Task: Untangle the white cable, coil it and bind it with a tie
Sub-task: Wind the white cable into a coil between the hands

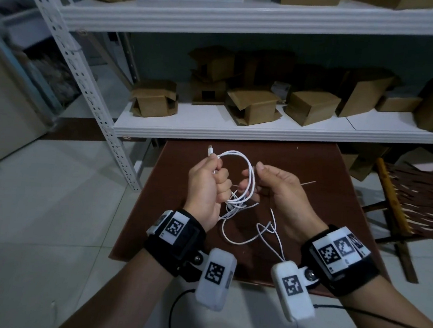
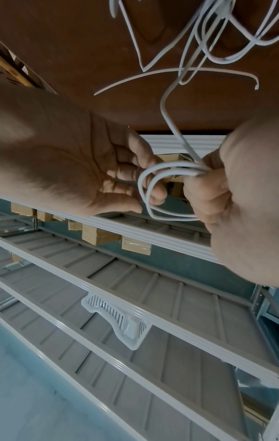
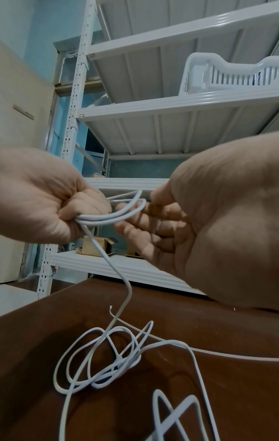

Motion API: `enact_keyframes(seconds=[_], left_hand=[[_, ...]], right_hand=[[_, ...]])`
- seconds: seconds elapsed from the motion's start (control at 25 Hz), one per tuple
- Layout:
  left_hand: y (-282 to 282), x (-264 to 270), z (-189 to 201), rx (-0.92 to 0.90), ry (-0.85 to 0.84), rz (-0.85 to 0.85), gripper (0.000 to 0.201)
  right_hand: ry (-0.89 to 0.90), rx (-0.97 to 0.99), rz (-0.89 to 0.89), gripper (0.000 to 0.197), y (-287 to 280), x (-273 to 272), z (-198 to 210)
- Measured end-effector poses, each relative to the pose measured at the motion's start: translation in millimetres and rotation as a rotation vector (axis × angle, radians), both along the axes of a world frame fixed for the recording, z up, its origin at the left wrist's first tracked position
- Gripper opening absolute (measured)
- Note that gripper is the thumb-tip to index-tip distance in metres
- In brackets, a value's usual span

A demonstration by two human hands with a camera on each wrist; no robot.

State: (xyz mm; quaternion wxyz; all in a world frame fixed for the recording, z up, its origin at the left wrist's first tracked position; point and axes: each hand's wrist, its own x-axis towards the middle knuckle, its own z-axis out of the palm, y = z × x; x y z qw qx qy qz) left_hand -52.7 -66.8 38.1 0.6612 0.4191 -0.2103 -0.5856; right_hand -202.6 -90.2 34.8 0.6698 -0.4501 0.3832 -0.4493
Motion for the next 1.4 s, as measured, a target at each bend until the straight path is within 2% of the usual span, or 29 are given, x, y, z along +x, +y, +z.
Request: enact_keyframes(seconds=[0.12, 0.2, 0.24, 0.32, 0.44, 0.52, 0.6, 0.76, 0.88, 1.08, 1.2, 1.28, 1.4], left_hand=[[-3, 4, 1, -0.032, 0.025, 0.051, 0.037], [-3, 3, 0, -0.053, 0.022, 0.076, 0.036], [-3, 2, 0, -0.058, 0.020, 0.082, 0.036], [-2, -2, 0, -0.052, 0.023, 0.090, 0.036], [-2, -1, -2, -0.049, 0.042, 0.140, 0.036], [-4, 3, -3, -0.063, 0.043, 0.186, 0.035], [-4, 5, -4, -0.077, 0.050, 0.210, 0.034], [-3, 4, -4, -0.069, 0.031, 0.217, 0.035], [-5, 3, -6, -0.031, -0.007, 0.201, 0.036], [-2, -4, -11, 0.044, -0.295, 0.044, 0.037], [0, -6, -8, 0.036, -0.348, -0.048, 0.035], [1, -7, -7, 0.026, -0.340, -0.080, 0.036], [3, -7, -5, 0.024, -0.335, -0.104, 0.037]], right_hand=[[0.161, 0.078, 0.012, 0.031, 4, -1, 0], [0.301, 0.189, 0.164, 0.039, 9, 1, -1], [0.298, 0.237, 0.222, 0.044, 11, 2, -3], [0.145, 0.269, 0.203, 0.039, 9, 6, -8], [-0.128, 0.260, 0.006, 0.026, -1, 3, -6], [-0.244, 0.290, -0.119, 0.017, -11, -7, -1], [-0.263, 0.268, -0.180, 0.013, -18, -17, 6], [-0.319, 0.209, -0.163, 0.012, -13, -14, 13], [-0.196, 0.040, -0.155, 0.016, -10, -14, 12], [-0.063, -0.191, -0.131, 0.027, -9, -17, 11], [0.083, -0.312, -0.138, 0.027, -10, -17, 8], [0.104, -0.327, -0.148, 0.029, -7, -16, 7], [0.043, -0.243, -0.119, 0.037, -4, -12, 11]])
